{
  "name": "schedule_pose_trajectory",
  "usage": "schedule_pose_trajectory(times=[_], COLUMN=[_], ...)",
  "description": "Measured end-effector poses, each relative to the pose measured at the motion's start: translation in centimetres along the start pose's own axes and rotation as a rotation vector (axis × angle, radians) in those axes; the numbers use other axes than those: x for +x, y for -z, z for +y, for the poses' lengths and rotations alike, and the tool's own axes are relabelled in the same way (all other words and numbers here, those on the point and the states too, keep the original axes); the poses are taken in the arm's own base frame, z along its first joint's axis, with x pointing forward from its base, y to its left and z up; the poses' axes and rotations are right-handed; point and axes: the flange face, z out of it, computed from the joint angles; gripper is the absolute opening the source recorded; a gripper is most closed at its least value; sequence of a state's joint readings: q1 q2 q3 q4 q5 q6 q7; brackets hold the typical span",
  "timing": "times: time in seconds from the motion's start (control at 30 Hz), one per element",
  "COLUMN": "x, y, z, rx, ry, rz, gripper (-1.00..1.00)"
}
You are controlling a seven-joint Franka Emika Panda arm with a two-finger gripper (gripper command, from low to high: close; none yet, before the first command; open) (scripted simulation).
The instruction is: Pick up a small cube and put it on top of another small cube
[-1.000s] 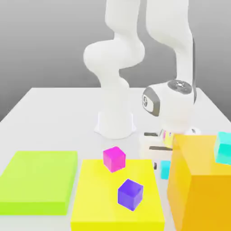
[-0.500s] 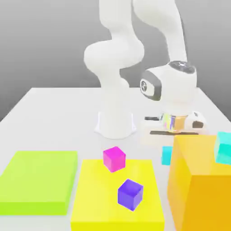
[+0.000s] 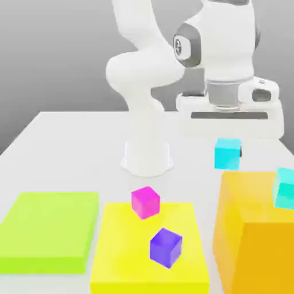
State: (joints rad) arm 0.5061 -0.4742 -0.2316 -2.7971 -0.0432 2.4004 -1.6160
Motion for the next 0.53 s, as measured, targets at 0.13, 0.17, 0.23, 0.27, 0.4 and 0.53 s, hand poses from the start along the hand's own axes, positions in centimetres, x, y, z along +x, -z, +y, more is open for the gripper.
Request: schedule_pose_trajectory(times=[0.13, 0.17, 0.23, 0.27, 0.4, 0.53], x=[-6.2, -7.6, -9.1, -9.4, -9.9, -10.0], y=[-0.2, -0.3, -1.5, -2.4, -6.5, -7.4], z=[-3.1, -4.1, -5.4, -5.6, -6.1, -6.2], rx=[0.029, 0.038, 0.061, 0.066, 0.07, 0.07], ry=[-0.085, -0.106, -0.114, -0.114, -0.114, -0.115], rz=[-0.037, -0.046, -0.068, -0.072, -0.074, -0.074], gripper=[-1.0, -1.0, -1.0, -1.0, -1.0, 1.0])
